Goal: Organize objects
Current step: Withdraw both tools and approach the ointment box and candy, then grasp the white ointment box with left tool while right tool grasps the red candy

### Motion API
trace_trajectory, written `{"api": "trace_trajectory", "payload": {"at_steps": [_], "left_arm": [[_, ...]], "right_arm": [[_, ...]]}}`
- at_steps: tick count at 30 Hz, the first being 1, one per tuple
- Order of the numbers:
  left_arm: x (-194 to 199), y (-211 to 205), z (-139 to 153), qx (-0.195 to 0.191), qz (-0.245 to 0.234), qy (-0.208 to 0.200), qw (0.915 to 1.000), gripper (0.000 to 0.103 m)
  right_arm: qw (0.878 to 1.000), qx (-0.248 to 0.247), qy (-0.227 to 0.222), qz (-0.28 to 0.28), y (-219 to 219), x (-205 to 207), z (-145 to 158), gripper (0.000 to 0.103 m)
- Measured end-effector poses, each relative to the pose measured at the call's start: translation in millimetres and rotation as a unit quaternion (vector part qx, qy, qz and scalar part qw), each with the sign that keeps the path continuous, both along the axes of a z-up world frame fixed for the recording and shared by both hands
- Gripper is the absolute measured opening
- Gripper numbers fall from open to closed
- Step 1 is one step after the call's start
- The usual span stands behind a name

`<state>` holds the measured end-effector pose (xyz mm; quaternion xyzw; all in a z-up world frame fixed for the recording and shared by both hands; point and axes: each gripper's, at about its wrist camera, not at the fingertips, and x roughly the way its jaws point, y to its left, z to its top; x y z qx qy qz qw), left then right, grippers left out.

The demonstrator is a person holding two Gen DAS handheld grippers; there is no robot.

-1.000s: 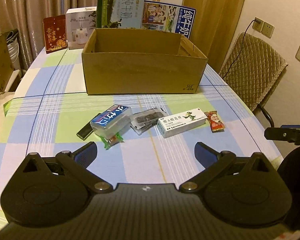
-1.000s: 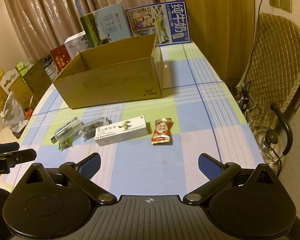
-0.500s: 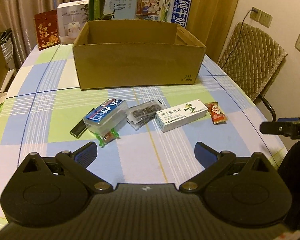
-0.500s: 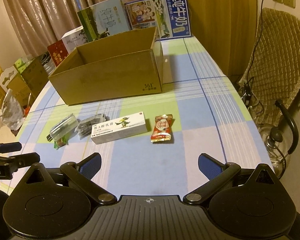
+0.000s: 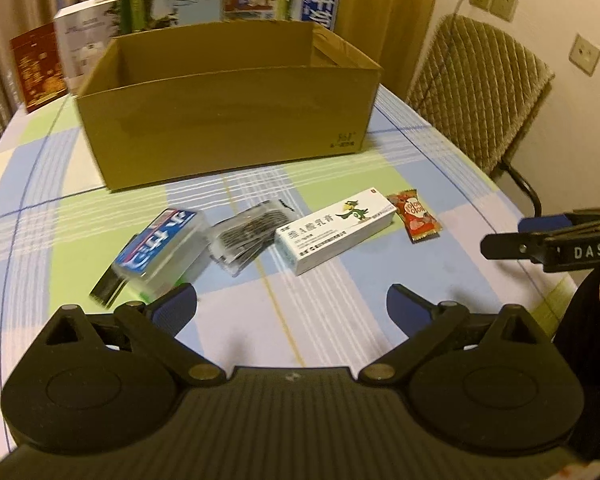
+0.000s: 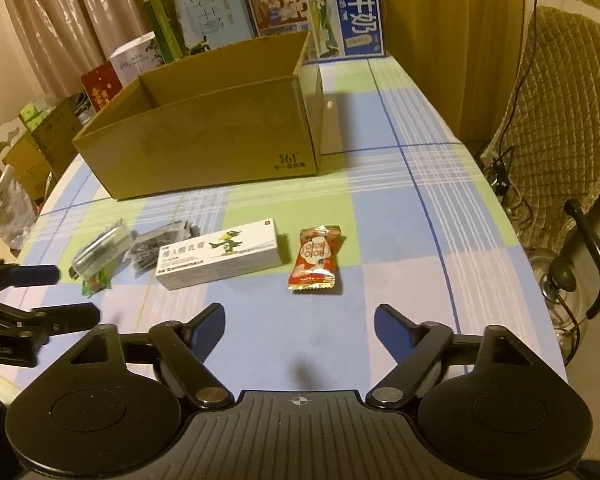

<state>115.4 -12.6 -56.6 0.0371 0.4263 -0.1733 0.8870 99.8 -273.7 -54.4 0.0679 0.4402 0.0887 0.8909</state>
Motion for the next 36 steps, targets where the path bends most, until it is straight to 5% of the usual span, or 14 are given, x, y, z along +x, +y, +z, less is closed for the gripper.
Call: {"api": "trace_trajectory", "payload": {"at_steps": [7, 27, 29, 31, 36], "left_arm": [[33, -21, -27, 0.026, -0.05, 0.028, 0.998, 0.079], [110, -51, -63, 0.033, -0.168, 0.029, 0.9848, 0.078], [110, -57, -64, 0.039, -0.188, 0.031, 0.981, 0.071], [108, -63, -66, 0.044, -0.195, 0.036, 0.9792, 0.054], [97, -59, -66, 0.037, -0.131, 0.044, 0.9898, 0.039]], "right_arm": [[1.0, -0.003, 0.017, 0.001, -6, 23, -20, 0.07], [0.999, -0.012, 0.041, 0.007, -8, 61, -56, 0.07], [0.999, -0.013, 0.039, 0.005, -8, 63, -57, 0.069], [0.999, -0.013, 0.036, 0.004, -8, 67, -57, 0.068], [0.999, -0.023, 0.024, 0.005, -1, 74, -58, 0.061]]}}
